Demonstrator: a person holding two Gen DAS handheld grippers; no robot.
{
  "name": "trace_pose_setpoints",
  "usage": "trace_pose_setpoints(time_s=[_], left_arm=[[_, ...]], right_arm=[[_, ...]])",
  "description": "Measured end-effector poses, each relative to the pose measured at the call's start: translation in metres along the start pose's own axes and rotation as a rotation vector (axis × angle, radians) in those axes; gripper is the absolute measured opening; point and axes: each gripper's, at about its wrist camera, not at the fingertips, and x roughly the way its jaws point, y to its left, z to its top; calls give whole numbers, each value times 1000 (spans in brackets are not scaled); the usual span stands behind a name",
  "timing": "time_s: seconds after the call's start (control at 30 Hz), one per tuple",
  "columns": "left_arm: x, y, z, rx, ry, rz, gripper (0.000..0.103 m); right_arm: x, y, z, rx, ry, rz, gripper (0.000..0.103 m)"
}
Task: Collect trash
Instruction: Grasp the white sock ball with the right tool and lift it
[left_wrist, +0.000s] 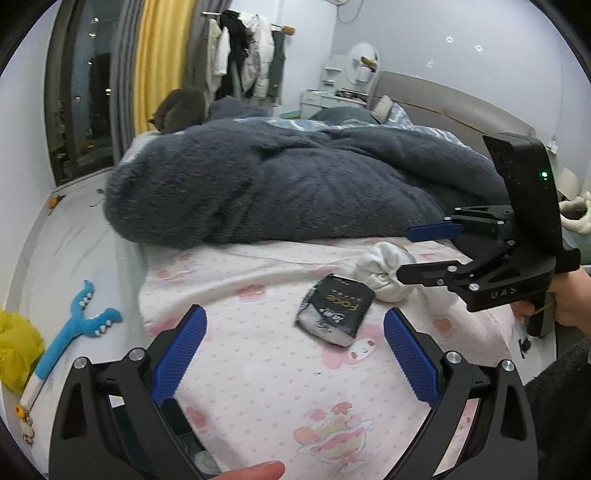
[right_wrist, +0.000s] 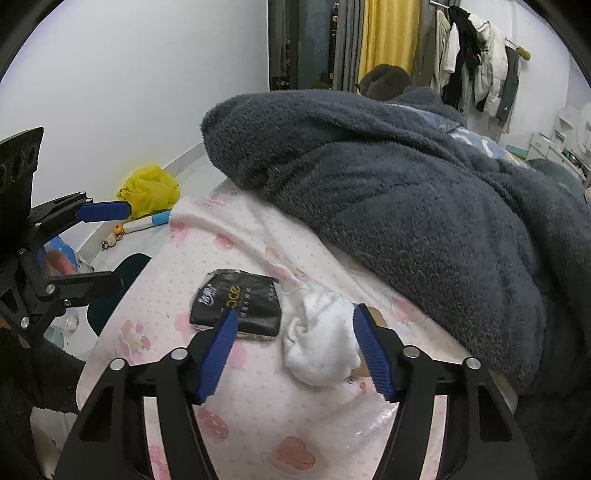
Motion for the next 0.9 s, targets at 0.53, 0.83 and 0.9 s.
trace_pose_setpoints(time_s=[0.53,0.83,0.9], left_arm=[[48,-20,7,87,95,-89,98],[72,-19,0,104,163,-107,98],[77,-19,-3,106,175,-110,98]], right_arm=[[24,-13,-10,4,46,-25,43],[32,-9,-14,-60,62,-87,32],[32,-9,-14,-66,57,-103,29]])
